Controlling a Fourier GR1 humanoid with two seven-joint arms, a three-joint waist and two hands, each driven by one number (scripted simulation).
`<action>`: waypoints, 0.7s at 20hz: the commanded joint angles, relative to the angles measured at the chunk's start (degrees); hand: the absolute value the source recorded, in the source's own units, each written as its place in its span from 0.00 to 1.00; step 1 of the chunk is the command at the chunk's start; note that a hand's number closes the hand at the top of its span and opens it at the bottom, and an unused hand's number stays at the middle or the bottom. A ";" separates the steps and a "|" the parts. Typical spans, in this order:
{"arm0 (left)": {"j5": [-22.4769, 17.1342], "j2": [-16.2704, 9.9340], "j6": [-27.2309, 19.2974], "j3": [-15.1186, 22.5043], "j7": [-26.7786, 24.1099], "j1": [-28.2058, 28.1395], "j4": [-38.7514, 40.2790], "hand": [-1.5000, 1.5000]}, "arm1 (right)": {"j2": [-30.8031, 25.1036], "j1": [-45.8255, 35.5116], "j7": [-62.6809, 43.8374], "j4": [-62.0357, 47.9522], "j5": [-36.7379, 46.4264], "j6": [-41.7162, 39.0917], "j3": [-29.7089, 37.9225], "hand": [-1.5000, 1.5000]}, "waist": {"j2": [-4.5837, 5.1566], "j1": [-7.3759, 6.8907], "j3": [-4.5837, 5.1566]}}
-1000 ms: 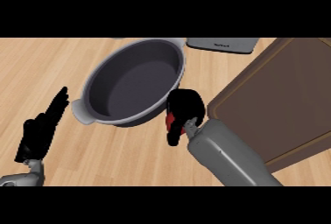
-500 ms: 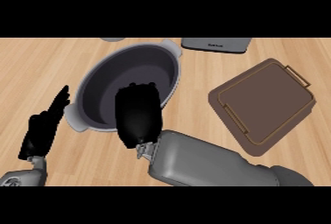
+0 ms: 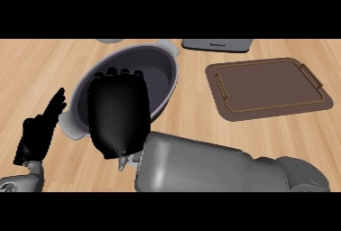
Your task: Pick the tomato from the tray and place it in the pot
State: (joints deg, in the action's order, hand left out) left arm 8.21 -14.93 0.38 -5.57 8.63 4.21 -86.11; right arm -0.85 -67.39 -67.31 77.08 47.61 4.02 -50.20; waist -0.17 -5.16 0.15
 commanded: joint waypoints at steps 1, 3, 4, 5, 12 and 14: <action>0.08 -0.89 0.27 -0.76 -0.63 -0.55 0.39 0.50 | 0.81 -3.80 -10.90 -2.20 0.22 8.68 1.61 1.00 | 0.27 0.46 0.01; -1.11 -0.18 1.06 -0.60 -0.43 -1.21 0.03 0.50 | 0.81 -2.95 -10.81 -3.79 1.08 11.76 0.14 1.00 | 0.36 0.64 0.01; -0.51 -0.23 0.17 -0.66 1.12 -0.94 -1.35 0.50 | 0.81 -4.80 -10.64 -4.52 0.46 10.52 2.36 1.00 | 0.23 0.91 -0.04; 0.58 1.03 -0.72 0.66 0.79 -1.39 -1.68 0.50 | 0.81 -7.37 -9.81 -4.91 -0.60 10.06 3.49 1.00 | 0.22 0.99 -0.03; 1.22 1.65 -1.53 0.69 0.18 -3.76 -3.65 0.50 | 0.82 -8.15 -0.83 -16.69 -3.43 17.76 5.78 1.00 | 0.57 1.42 -0.05; -0.08 -0.21 -0.39 -1.79 -1.41 -2.93 -0.79 0.50 | 0.82 -8.37 3.11 -21.47 -3.29 18.12 8.91 1.00 | 0.73 2.22 -0.04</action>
State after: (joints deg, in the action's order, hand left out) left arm 8.59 -14.54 -0.58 -6.42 8.11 1.90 -87.95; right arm -0.53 -74.61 -62.27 62.00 45.45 15.93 -43.51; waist 0.36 -3.53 0.04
